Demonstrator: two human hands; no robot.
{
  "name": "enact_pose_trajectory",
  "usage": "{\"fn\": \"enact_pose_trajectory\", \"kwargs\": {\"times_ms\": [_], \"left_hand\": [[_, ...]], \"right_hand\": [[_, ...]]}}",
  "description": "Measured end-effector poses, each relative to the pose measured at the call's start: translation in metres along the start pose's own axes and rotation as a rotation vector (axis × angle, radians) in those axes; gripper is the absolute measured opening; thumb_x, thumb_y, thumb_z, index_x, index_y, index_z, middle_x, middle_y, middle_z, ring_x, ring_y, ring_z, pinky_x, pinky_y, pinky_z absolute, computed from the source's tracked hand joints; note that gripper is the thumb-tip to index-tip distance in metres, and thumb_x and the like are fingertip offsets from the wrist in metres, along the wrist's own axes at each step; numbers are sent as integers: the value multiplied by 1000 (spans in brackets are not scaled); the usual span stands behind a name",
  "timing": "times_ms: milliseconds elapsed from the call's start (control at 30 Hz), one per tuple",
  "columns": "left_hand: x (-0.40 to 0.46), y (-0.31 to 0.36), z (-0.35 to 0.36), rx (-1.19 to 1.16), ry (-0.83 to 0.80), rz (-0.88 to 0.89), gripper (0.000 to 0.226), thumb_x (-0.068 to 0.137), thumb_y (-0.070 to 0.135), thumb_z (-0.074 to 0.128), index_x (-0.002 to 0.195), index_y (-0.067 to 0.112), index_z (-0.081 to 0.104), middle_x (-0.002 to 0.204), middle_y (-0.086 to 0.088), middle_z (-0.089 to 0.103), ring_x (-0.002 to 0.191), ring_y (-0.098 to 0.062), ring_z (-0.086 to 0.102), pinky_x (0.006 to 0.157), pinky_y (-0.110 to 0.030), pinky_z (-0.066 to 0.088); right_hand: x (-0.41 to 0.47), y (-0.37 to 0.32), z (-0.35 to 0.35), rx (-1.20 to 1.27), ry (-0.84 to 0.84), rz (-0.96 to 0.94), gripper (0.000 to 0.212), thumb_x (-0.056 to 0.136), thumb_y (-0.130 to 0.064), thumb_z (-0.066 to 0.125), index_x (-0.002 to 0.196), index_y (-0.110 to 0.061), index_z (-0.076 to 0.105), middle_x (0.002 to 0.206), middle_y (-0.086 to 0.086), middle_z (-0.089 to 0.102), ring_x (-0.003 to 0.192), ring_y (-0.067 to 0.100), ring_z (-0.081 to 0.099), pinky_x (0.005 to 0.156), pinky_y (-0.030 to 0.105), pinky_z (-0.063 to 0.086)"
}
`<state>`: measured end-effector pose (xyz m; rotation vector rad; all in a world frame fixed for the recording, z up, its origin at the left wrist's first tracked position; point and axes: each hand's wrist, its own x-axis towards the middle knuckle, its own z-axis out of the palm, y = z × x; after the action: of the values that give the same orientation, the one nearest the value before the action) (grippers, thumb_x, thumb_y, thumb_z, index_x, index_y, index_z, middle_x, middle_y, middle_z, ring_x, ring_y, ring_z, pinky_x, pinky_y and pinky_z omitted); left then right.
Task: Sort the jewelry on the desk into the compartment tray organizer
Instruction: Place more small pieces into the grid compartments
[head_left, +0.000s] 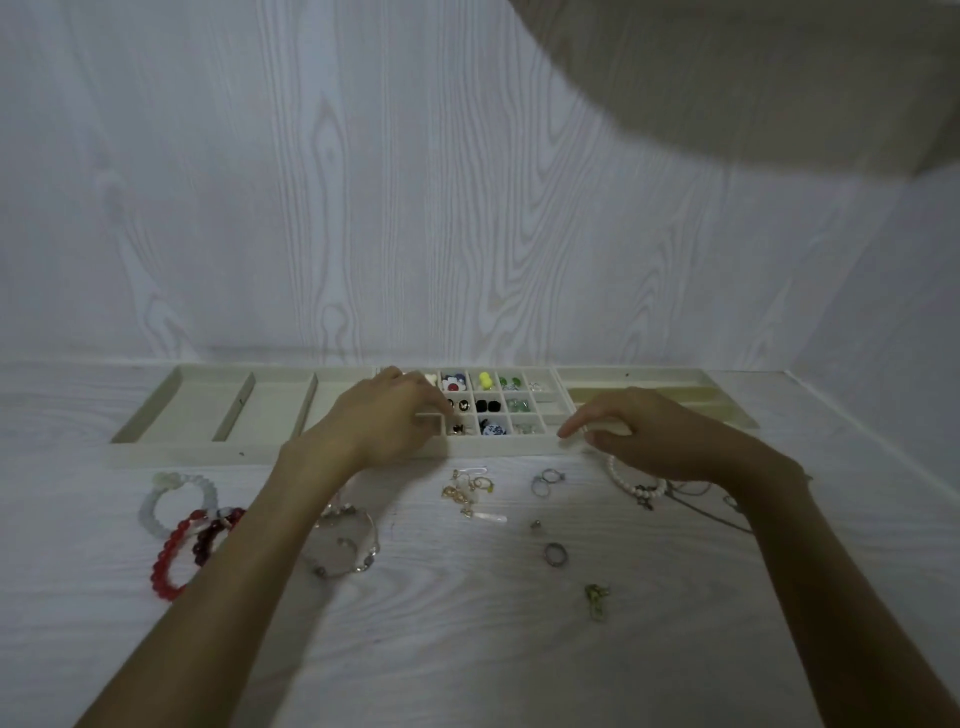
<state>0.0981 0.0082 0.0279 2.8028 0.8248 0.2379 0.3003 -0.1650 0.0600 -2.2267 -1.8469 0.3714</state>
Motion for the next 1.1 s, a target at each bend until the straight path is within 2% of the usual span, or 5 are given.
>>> {"fn": "enact_pose_trajectory", "kwargs": {"times_ms": [267,533,733,867,1100], "left_hand": [[-25,-3,-12,-52,-25,-50,31,95,21,46,115,34,65,121,7,62,110,-15,54,73,-26,35],[-31,-5,13,-401,16,-145,22,91,21,59,80,39,63,106,6,70,105,-14,61,94,-36,48],[-32,-7,22,-589,-15,-80,25,92,2,53,107,12,70,112,-3,70,109,-12,62,88,-10,43],[-32,0,26,-642,-106,-24,47,86,3,64,132,6,52,126,-4,60,115,-12,57,97,-20,44],[-16,19,26,-745,61,69,18,90,14,62,105,9,70,97,-14,72,87,-21,67,83,-25,51]], "right_hand": [[19,-32,35,-62,3,-7,22,94,-22,53,109,-25,69,117,-6,66,102,10,59,86,28,45],[51,-52,86,-136,203,31,21,89,-34,61,106,-28,72,107,-9,70,98,13,64,78,25,45],[44,-53,88,-54,259,51,11,83,-33,69,91,-29,74,95,-11,69,81,8,59,65,22,40],[31,-54,79,61,283,15,6,80,-36,71,85,-33,72,88,-15,61,78,2,53,64,22,41],[22,-42,36,287,374,-5,9,78,-26,74,87,-26,75,78,-15,69,73,-3,63,71,18,51]]}}
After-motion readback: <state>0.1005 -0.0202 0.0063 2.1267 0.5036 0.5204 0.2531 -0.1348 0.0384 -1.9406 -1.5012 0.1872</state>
